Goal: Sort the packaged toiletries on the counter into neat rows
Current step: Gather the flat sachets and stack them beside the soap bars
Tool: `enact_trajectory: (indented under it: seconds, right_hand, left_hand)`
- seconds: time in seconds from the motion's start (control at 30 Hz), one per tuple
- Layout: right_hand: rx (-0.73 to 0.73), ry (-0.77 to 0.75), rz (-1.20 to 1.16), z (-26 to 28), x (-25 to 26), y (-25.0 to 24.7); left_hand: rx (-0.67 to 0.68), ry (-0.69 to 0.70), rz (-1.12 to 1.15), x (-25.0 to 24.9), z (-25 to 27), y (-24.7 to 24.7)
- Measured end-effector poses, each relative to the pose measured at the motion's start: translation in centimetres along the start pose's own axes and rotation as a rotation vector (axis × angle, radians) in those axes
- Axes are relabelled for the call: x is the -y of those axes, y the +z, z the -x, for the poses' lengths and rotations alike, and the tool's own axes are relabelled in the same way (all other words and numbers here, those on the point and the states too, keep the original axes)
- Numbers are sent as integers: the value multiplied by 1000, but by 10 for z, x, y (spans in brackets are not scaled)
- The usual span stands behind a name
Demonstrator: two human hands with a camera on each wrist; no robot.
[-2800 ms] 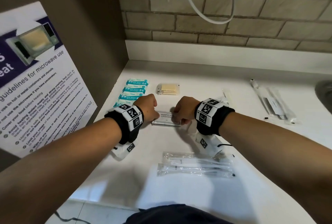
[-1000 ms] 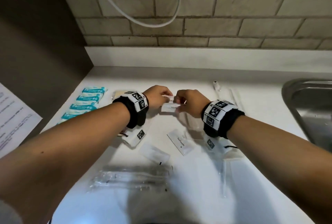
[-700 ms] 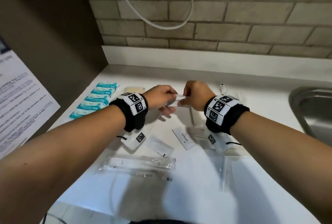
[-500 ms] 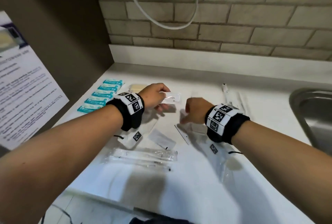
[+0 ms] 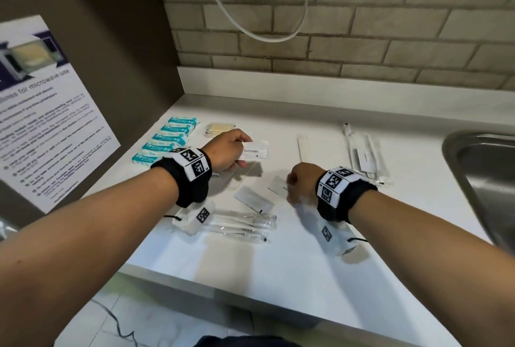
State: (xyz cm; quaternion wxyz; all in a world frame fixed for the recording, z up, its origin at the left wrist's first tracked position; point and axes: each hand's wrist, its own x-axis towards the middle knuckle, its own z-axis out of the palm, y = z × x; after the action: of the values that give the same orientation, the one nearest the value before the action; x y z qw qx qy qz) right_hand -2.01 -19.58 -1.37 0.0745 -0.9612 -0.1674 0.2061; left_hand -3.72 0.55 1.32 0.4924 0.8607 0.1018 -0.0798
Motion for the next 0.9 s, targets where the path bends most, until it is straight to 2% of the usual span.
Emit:
enact_trajectory:
  seconds: [0.2,0.3,0.37,0.47,0.53,0.63,0.77,0.83,0.9]
  right_hand:
    - [15,-62,-53,-6,-2,-7]
    - [-39,-92,-97,-6,-8,-14]
    - [-102,-92,-156,-5,-16,-22]
    - [-74,-137,-360,-2,-28,-39]
    - [-51,-191,-489,1,-32,-48]
    - [-154,-214,-477,1,-34,-55]
    - [-340,-157,-525,-5,-45,-63]
    - [-371,-111,-555,-6,-58,-67]
    - [-344,-62,-530,-7,-77,-72]
  left_hand:
    - [-5,-31,8,4,0,-2]
    - [-17,-24,4,-1,-1,2]
    - [-33,-1,-29,-8,-1,6]
    - [-39,49,-52,-16,-5,16]
    - [-8,58,-6,-20,-9,26]
    - [87,98,56,-31,-12,45]
    - [215,160,2,-48,-21,67]
    - [241,201,-19,-55,-31,74]
    - [241,234,-30,-62,-39,79]
